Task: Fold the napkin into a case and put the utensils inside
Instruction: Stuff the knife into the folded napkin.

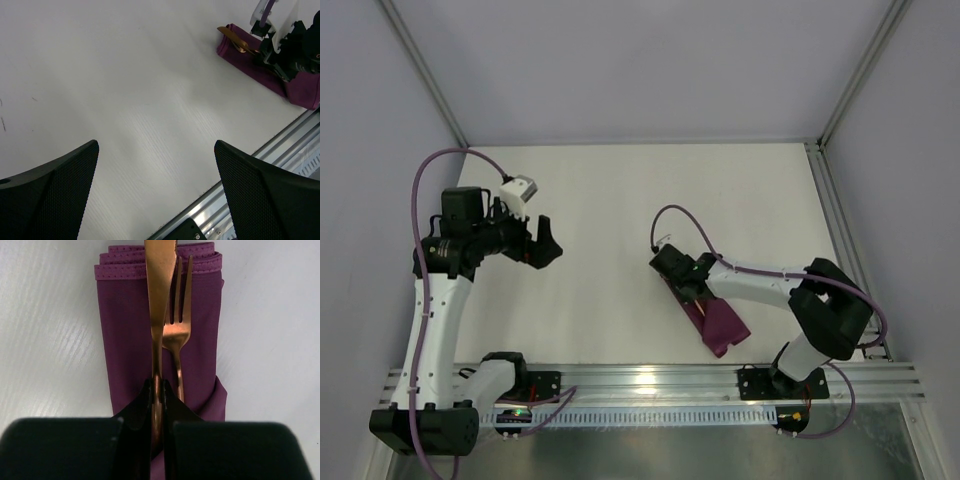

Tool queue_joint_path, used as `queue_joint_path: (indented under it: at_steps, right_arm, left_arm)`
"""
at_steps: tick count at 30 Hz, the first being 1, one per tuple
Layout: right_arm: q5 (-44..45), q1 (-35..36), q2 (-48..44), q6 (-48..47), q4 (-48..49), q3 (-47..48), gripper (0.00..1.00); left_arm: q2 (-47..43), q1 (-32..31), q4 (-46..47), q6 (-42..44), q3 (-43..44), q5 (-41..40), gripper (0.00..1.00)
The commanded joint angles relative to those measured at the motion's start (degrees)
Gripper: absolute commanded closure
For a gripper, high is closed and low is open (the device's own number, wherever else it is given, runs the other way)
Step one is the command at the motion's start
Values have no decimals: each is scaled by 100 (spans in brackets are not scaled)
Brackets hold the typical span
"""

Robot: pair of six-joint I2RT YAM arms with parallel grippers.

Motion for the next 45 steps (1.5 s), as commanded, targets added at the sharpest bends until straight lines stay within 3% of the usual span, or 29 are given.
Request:
queue_joint_path:
  at_steps: [1, 11, 14, 15, 25, 35, 45]
  right_arm:
    - [43, 61, 88, 81, -192, 129, 97]
    - [-203, 61, 510, 81, -280, 375, 94]
    - [-220, 61, 563, 55, -359, 454, 83]
    - [-229, 61, 528, 46, -437, 541, 74]
    - [-677, 52, 106, -384, -843, 1728, 55]
    - [-501, -325, 1554, -1158, -192, 2756, 57]
    - [-370, -352, 2031, -1633, -87, 2942, 63]
  left_arm:
    - [12, 3, 154, 110, -31, 104, 1]
    - [64, 3, 181, 110, -31, 78, 1]
    - [56, 3, 181, 118, -31, 69, 1]
    - [64, 3, 172, 118, -31, 78, 1]
    - [100, 3, 146, 171, -31, 78, 1]
    - [91, 3, 128, 189, -13, 69, 1]
    - [126, 3, 128, 189, -31, 78, 1]
